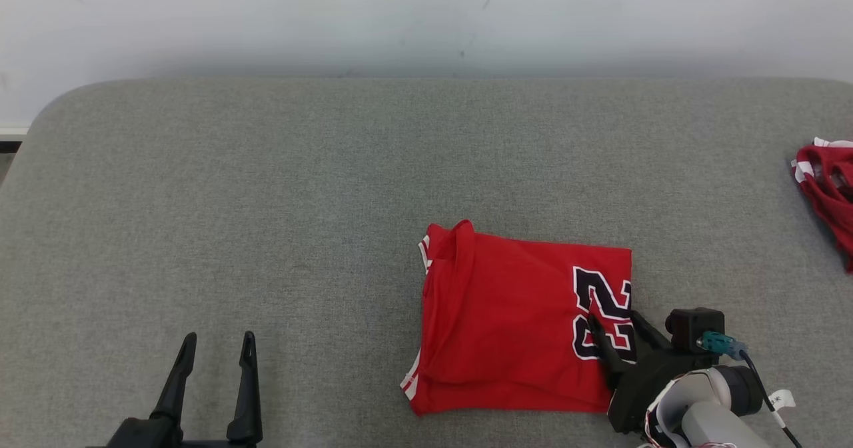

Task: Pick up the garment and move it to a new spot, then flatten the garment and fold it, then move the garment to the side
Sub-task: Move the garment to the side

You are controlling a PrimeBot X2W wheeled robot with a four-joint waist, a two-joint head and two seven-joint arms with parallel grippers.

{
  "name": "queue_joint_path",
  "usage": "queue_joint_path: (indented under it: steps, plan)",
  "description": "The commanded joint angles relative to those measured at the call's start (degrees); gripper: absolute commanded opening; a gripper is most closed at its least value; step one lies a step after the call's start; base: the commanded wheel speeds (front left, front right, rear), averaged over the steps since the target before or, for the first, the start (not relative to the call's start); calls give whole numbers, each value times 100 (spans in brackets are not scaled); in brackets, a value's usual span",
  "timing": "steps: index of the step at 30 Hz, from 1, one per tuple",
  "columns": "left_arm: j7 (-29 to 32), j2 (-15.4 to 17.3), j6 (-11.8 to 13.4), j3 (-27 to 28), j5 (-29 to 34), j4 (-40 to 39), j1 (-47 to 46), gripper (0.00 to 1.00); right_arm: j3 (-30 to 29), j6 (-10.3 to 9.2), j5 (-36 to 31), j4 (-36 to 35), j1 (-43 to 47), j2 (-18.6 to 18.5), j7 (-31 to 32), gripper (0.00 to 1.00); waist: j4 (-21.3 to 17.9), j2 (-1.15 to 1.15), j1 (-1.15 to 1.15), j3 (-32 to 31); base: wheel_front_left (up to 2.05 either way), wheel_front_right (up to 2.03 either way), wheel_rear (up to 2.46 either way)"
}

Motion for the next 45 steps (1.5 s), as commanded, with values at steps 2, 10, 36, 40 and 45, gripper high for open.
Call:
queue_joint_path:
  steps: [2, 10, 36, 40, 45]
  plan:
    - [-10, -9, 17, 4, 10, -2, -66, 100, 252, -6, 137, 187, 40, 120, 82, 56, -24, -1, -1, 31, 0, 0, 0]
    - [-10, -18, 38, -20, -33, -62, -178, 100, 682, -19, 468, 87, -517, -249, -90, 0, -151, -1, -1, 266, 0, 0, 0]
    - [-7, 122, 63, -145, 374, -834, -1490, 100, 1686, -18, 962, -1300, -3212, -3470, 406, 0, -1634, -1, -1, 2639, 0, 0, 0]
    - [-6, 254, 95, -21, 464, -1109, -1387, 100, 1606, -18, 1082, -1241, -3457, -3700, 383, 0, -1931, -1, -1, 2803, 0, 0, 0]
    - [-6, 364, 149, 42, 554, -1451, -1251, 100, 1611, -18, 1093, -1076, -3759, -3958, 448, 0, -2076, -1, -1, 2922, 0, 0, 0]
